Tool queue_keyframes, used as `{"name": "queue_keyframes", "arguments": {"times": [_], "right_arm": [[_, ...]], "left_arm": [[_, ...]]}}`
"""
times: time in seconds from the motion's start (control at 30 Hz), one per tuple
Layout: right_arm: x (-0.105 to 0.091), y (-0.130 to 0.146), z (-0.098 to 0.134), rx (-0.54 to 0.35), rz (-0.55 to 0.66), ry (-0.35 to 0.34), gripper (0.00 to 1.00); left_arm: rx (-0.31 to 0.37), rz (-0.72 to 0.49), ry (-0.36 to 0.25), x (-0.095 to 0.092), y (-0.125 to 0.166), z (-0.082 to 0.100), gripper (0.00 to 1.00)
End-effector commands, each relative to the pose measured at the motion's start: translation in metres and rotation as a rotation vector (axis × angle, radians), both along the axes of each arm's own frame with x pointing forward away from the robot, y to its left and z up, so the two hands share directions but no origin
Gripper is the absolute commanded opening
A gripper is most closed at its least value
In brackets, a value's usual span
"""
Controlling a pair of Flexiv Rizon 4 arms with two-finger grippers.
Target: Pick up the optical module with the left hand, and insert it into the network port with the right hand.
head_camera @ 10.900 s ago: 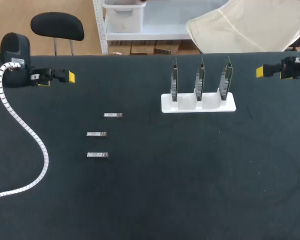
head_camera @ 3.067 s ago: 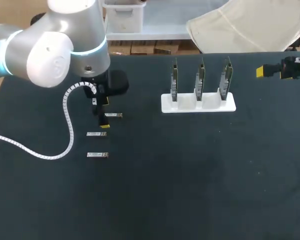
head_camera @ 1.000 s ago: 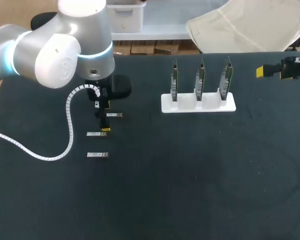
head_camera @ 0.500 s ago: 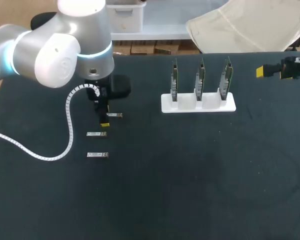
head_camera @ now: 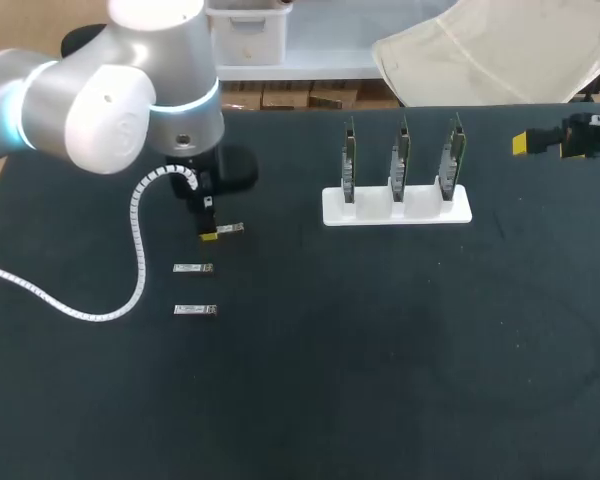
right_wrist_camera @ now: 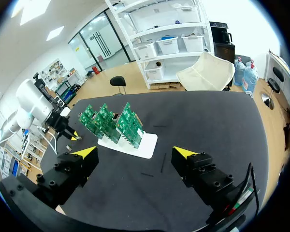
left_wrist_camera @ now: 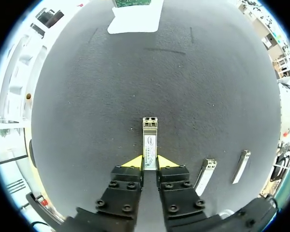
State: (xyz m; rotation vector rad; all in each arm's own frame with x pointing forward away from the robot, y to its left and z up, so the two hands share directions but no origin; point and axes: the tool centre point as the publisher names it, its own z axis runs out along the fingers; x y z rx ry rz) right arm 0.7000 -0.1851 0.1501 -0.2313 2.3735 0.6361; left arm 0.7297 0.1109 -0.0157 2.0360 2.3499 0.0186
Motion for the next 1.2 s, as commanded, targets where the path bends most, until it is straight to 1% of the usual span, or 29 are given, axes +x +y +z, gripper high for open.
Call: {"name": "queue_keyframes", "arguments": {"times": [0.03, 0.17, 0.27, 0.33, 0.43, 0.5, 0.6, 1.2], "right_arm": [[0.000, 0.000, 0.000, 0.000, 0.000, 0.000, 1.00], [0.000, 0.000, 0.000, 0.000, 0.000, 0.000, 1.00], [0.000, 0.000, 0.000, 0.000, 0.000, 0.000, 1.00], [0.000, 0.000, 0.000, 0.000, 0.000, 0.000, 1.00], [0.000, 0.000, 0.000, 0.000, 0.000, 0.000, 1.00], [0.000, 0.000, 0.000, 0.000, 0.000, 0.000, 1.00], [0.000, 0.000, 0.000, 0.000, 0.000, 0.000, 1.00], [0.000, 0.000, 0.000, 0.000, 0.000, 0.000, 1.00]], "left_arm": [[-0.033, 0.017, -0.026, -0.002, 0.005, 0.010, 0.00], [-0.119, 0.045, -0.038, 0.002, 0.003, 0.028, 0.00], [-0.205, 0.053, -0.070, 0.006, -0.003, 0.049, 0.00], [-0.258, 0.063, -0.103, 0.010, -0.007, 0.064, 0.00], [-0.370, 0.108, -0.123, 0.015, -0.011, 0.091, 0.00], [-0.468, 0.135, -0.142, 0.017, -0.010, 0.109, 0.00], [-0.567, 0.175, -0.162, 0.018, -0.004, 0.129, 0.00], [-0.567, 0.175, -0.162, 0.018, -0.004, 0.129, 0.00]]}}
